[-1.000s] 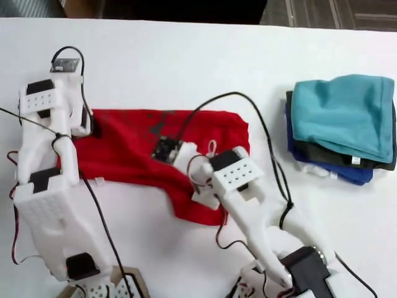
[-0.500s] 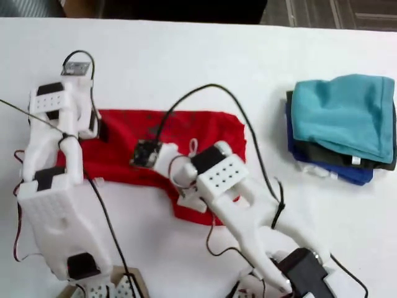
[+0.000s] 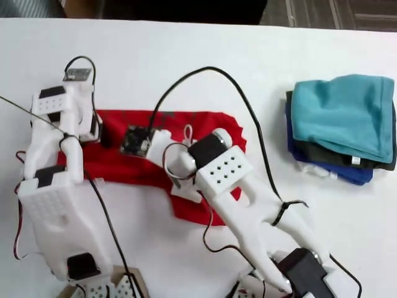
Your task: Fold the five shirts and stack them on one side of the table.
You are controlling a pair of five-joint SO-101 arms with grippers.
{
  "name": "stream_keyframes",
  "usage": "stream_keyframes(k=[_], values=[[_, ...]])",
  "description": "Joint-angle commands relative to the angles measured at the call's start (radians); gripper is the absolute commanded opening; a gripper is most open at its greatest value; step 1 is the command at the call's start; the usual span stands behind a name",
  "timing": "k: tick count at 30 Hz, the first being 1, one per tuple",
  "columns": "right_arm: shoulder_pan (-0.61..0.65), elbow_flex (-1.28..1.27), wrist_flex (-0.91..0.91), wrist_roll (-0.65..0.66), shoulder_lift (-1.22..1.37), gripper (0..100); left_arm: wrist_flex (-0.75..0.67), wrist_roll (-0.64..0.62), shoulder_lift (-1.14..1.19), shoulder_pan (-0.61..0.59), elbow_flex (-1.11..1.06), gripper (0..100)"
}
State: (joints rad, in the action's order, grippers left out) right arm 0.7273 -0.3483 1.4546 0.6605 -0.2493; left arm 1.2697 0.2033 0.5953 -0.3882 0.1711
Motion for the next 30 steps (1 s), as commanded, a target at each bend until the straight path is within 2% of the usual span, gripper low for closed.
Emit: stream_keyframes(k=[1, 7, 12, 16, 19, 23, 30], values=[[-0.001, -0.006, 0.021, -0.008, -0.051, 2.2, -0.008, 0.005, 0.006, 0.008, 0.021, 25], [-0.001, -0.058, 0.047, -0.008, -0.042, 2.2, -0.011, 0.005, 0.009, 0.008, 0.016, 25], [-0.013, -0.23, -0.12, -0.018, -0.042, 2.8, -0.011, 0.005, 0.009, 0.009, 0.013, 25], [-0.076, -0.236, -0.166, -0.014, -0.051, 15.6, -0.011, 0.005, 0.009, 0.009, 0.013, 25], [-0.12, -0.176, -0.082, -0.009, -0.051, 22.4, -0.011, 0.005, 0.011, 0.009, 0.013, 25], [-0.125, -0.141, 0.025, -0.009, -0.064, 21.1, -0.011, 0.005, 0.011, 0.011, 0.013, 25], [-0.127, -0.261, 0.025, -0.009, -0.145, 17.3, -0.011, 0.005, 0.011, 0.011, 0.013, 25]])
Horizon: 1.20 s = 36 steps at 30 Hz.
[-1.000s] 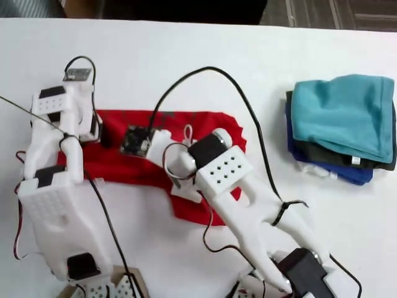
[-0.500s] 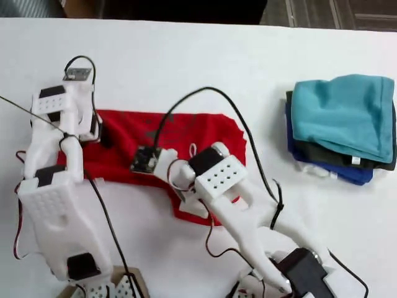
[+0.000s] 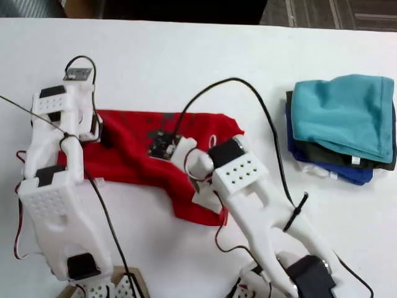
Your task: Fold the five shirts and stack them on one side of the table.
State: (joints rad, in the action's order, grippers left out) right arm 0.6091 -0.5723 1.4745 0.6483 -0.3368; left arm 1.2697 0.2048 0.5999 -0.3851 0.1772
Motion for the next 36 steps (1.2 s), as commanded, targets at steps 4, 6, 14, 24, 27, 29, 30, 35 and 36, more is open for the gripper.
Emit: stream_keyframes(k=[4, 6, 14, 24, 27, 29, 30, 35, 36], values=[[-0.008, -0.129, -0.038, 0.002, -0.093, 15.7, -0.011, 0.003, 0.006, 0.008, 0.007, 25], [-0.007, -0.147, -0.058, -0.006, -0.107, 15.6, -0.014, 0.003, 0.006, 0.008, 0.007, 25], [-0.007, -0.157, -0.068, -0.008, -0.105, 15.8, -0.017, 0.003, 0.006, 0.008, 0.005, 25], [-0.015, -0.307, -0.199, -0.008, -0.105, 15.6, -0.017, 0.0, 0.006, 0.008, 0.005, 25], [-0.016, -0.334, -0.214, 0.002, -0.105, 15.2, -0.017, -0.002, 0.006, 0.008, 0.005, 25], [-0.016, -0.334, -0.214, 0.002, -0.107, 10.4, -0.017, -0.002, 0.006, 0.008, 0.005, 25], [-0.016, -0.334, -0.214, 0.002, -0.108, 6.1, -0.017, -0.002, 0.006, 0.008, 0.005, 25], [-0.053, -0.316, -0.231, 0.017, -0.114, 1.8, -0.017, -0.002, 0.006, 0.008, 0.005, 25], [-0.071, -0.307, -0.229, 0.051, -0.114, 2.0, -0.017, -0.002, 0.006, 0.008, 0.005, 25]])
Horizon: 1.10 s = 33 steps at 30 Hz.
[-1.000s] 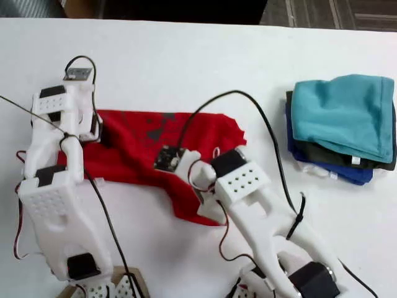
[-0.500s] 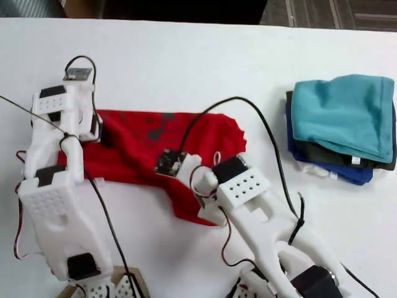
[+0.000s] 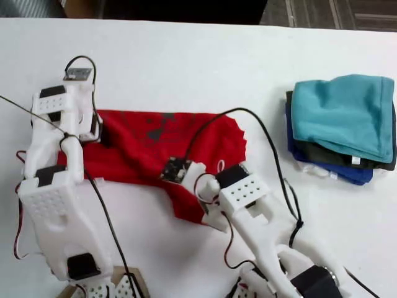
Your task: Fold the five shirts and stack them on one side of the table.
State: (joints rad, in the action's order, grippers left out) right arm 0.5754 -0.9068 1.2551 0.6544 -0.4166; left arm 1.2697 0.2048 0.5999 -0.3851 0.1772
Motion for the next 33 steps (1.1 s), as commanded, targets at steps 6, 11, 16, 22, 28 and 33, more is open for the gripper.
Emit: stream_keyframes(k=[6, 11, 16, 22, 28, 33], values=[[-0.156, 0.097, 0.054, 0.16, -0.036, 2.0, -0.017, -0.002, 0.006, 0.008, 0.005, 25], [-0.186, 0.163, 0.125, 0.167, -0.036, 2.0, -0.017, -0.002, 0.006, 0.008, 0.005, 25], [-0.159, 0.259, 0.303, 0.169, -0.064, 2.0, -0.017, 0.0, 0.006, 0.008, 0.005, 25], [-0.16, 0.313, 0.412, 0.23, -0.234, 2.0, -0.017, 0.002, 0.006, 0.006, 0.005, 25], [-0.134, 0.216, 0.332, 0.112, -0.251, 3.1, -0.017, 0.002, 0.006, 0.006, 0.005, 25], [-0.027, 0.115, 0.18, -0.034, -0.209, 21.9, -0.017, 0.002, 0.006, 0.006, 0.005, 25]])
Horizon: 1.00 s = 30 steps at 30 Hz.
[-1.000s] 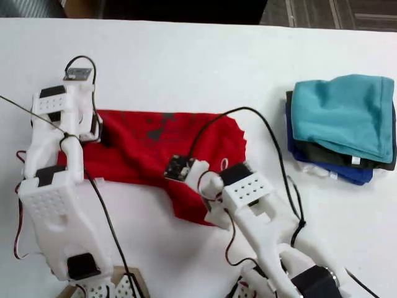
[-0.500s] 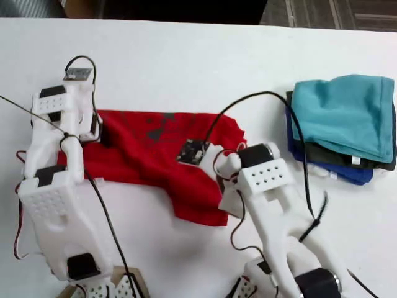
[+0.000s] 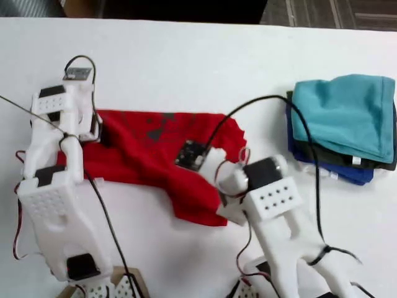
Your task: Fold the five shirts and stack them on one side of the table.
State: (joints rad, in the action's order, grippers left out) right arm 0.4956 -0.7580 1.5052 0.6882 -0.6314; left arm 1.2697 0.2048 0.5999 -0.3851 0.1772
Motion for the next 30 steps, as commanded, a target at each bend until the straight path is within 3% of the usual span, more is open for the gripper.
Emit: stream_keyframes(k=[1, 6, 15, 18, 20, 22, 30], values=[[0.07, -0.057, -0.09, -0.072, 0.027, 24.6, -0.017, 0.002, 0.006, 0.006, 0.005, 25], [0.136, -0.091, -0.16, -0.08, 0.17, 21.3, -0.017, 0.002, 0.006, 0.006, 0.005, 25], [0.101, -0.087, -0.303, -0.074, 0.323, 19.9, -0.017, 0.002, 0.006, 0.006, 0.005, 25], [0.062, -0.086, -0.308, -0.072, 0.338, 8.4, -0.017, 0.002, 0.006, 0.006, 0.005, 25], [0.028, -0.074, -0.3, -0.072, 0.335, 1.2, -0.017, 0.002, 0.006, 0.006, 0.005, 25], [-0.004, -0.06, -0.275, -0.072, 0.315, 4.6, -0.017, 0.002, 0.006, 0.006, 0.005, 25], [0.001, 0.075, -0.071, -0.049, 0.119, 2.1, -0.017, 0.002, 0.006, 0.006, 0.005, 25]])
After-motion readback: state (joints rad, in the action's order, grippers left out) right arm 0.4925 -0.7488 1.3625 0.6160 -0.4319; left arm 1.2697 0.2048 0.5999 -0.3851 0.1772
